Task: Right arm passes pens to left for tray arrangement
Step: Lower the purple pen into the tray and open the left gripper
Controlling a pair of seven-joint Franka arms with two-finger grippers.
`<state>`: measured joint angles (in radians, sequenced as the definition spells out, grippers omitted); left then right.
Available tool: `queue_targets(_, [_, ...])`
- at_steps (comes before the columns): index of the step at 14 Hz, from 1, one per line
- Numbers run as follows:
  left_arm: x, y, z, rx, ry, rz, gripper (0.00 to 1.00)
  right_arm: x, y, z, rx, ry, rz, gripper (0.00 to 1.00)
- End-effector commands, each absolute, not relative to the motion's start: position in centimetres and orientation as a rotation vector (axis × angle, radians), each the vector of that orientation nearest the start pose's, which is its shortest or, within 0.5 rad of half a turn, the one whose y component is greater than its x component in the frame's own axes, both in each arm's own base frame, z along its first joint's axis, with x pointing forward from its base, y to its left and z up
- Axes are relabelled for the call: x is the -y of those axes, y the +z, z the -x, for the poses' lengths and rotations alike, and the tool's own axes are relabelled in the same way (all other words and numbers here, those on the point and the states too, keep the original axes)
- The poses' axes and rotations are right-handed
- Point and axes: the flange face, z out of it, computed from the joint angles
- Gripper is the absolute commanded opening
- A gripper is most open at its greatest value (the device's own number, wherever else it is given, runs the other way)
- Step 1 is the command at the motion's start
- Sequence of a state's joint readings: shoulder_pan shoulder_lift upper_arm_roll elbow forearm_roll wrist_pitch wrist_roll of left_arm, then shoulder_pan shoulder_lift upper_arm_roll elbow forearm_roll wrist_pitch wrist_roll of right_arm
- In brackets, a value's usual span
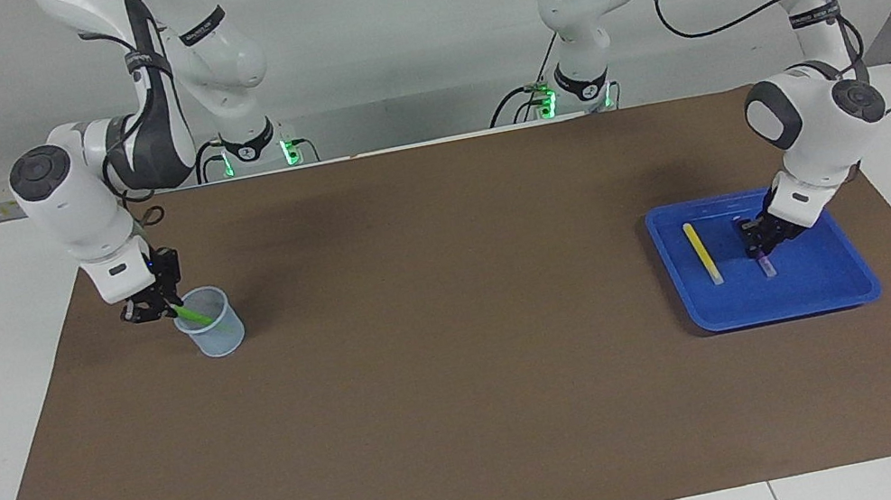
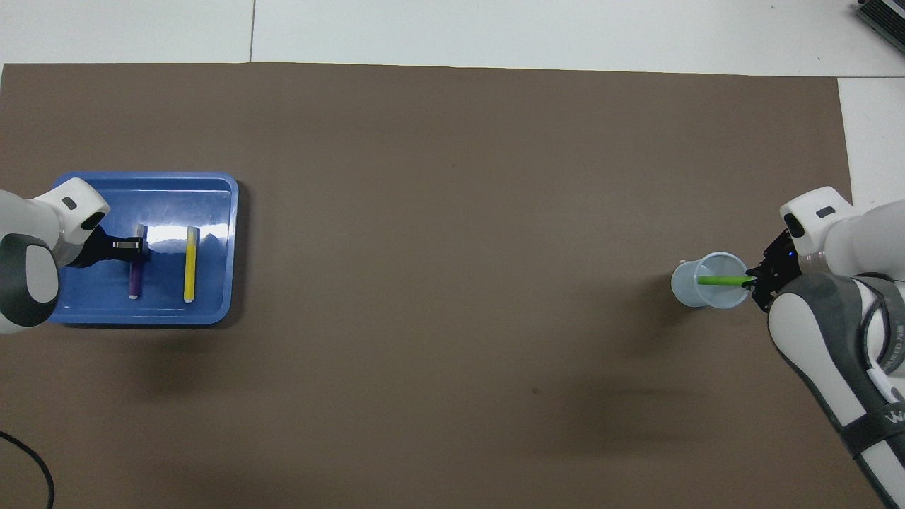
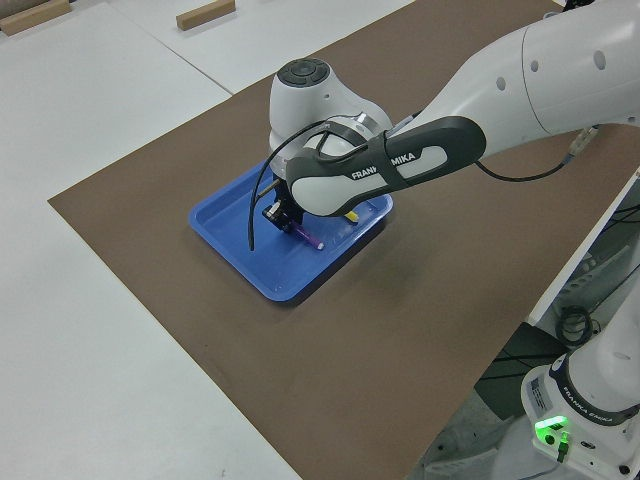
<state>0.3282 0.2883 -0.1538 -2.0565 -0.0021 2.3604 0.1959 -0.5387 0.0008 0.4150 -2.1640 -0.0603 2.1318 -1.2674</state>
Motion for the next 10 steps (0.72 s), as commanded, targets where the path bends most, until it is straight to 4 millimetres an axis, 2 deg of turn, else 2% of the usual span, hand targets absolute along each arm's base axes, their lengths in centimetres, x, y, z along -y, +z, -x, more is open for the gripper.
queue_targets(1, [-10.3, 29.9, -58.1, 0.100, 0.013, 3.223, 0.86, 6.6, 39.5, -52.4, 1.730, 0.103, 2.640, 0.00])
queue_targets(2, [-10.0, 30.7, -58.4, 0.127, 0.040, 3.231, 0.91, 6.5, 39.7, -52.5, 1.732, 0.107, 2.635, 0.00])
queue_targets(5, [-9.7, 34.1, -59.3, 0.247, 0.132, 3.236, 0.91, 5.9, 41.9, -53.8, 1.692, 0.101, 2.661, 0.00])
queue_targets(7, [-9.3, 36.9, -59.6, 0.318, 0.174, 3.255, 0.91, 3.5, 43.6, -54.5, 1.661, 0.102, 2.687, 0.00])
queue_targets(10, [-7.7, 40.4, -59.5, 0.460, 0.201, 3.286, 0.91, -0.5, 47.9, -55.2, 1.574, 0.140, 2.730, 0.00])
